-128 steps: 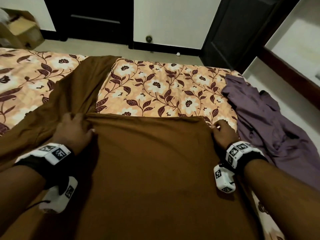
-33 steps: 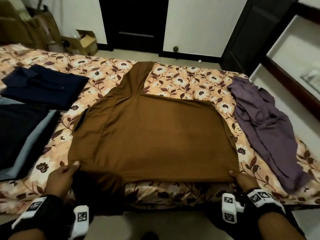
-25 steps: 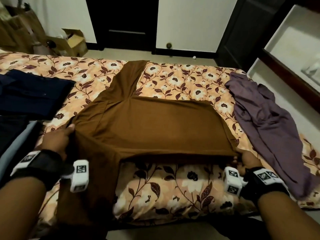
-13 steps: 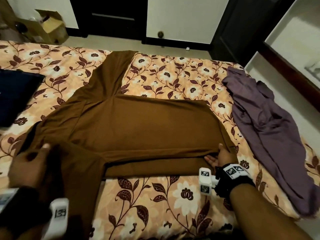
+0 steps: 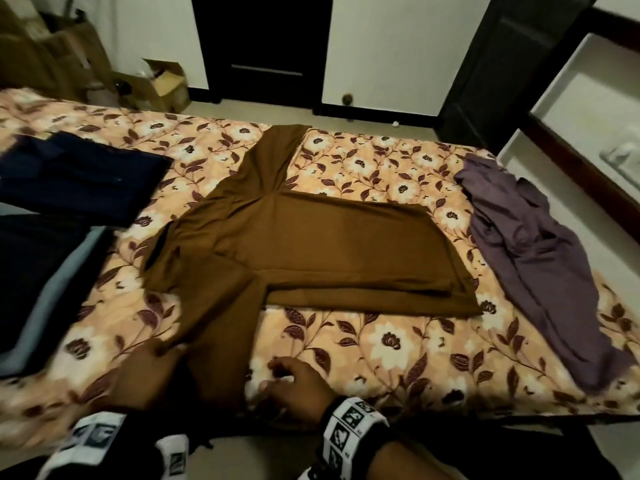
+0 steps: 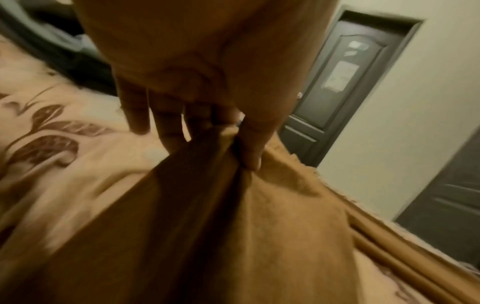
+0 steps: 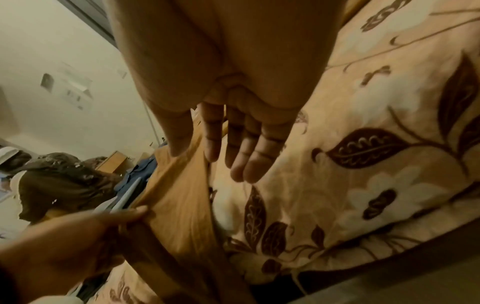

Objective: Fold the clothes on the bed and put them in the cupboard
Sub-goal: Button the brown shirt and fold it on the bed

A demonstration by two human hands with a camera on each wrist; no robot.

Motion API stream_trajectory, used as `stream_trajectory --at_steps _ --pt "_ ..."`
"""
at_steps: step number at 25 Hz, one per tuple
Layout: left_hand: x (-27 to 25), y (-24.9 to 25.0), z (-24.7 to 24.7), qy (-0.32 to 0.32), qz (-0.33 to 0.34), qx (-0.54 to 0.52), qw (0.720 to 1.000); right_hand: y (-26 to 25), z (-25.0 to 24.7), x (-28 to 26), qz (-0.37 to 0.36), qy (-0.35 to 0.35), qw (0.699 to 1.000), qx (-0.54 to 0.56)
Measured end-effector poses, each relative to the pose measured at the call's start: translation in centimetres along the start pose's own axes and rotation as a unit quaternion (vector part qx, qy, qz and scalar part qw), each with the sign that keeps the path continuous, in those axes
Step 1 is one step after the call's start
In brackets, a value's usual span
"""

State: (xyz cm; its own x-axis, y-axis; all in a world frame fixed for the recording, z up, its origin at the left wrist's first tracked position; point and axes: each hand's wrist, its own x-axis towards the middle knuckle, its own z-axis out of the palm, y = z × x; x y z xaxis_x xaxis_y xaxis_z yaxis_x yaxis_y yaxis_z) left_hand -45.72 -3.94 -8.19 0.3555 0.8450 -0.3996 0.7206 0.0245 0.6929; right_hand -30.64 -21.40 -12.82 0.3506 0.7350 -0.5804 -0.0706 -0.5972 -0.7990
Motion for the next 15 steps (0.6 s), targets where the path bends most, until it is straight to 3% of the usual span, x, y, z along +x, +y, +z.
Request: stream_trajectory --at_steps 4,6,8,10,12,15 --pt "-2.6 3.5 0.2 -0.084 0.039 -0.255 0.962 -2.1 4.4 -0.2 -0.064 -0.14 0.974 0.164" --pt "-0.7 4.4 -0.3 -0.099 0.043 -0.322 0.941 -3.6 4.1 -0.5 -0.086 -0.136 0.964 0.211" --pt "1.6 4.9 -1.6 -0.12 0.051 -0.339 0.932 -6.0 1.5 0.3 -0.097 -0.067 0.987 0.113" --pt "4.1 4.7 -2.4 -0.133 0.054 -0.299 0.943 -10.2 -3.2 1.2 -0.112 0.001 0.991 -0.073" --pt "8.5 2.3 -2.7 -0.086 0.039 -0.283 0.954 -16.6 -6.9 4.6 -0.089 0.026 0.956 -0.278" --pt "15.0 -4.1 -1.6 0.029 0.017 -0.218 0.975 -26.7 -10.6 10.9 -0.107 0.132 0.878 -0.448"
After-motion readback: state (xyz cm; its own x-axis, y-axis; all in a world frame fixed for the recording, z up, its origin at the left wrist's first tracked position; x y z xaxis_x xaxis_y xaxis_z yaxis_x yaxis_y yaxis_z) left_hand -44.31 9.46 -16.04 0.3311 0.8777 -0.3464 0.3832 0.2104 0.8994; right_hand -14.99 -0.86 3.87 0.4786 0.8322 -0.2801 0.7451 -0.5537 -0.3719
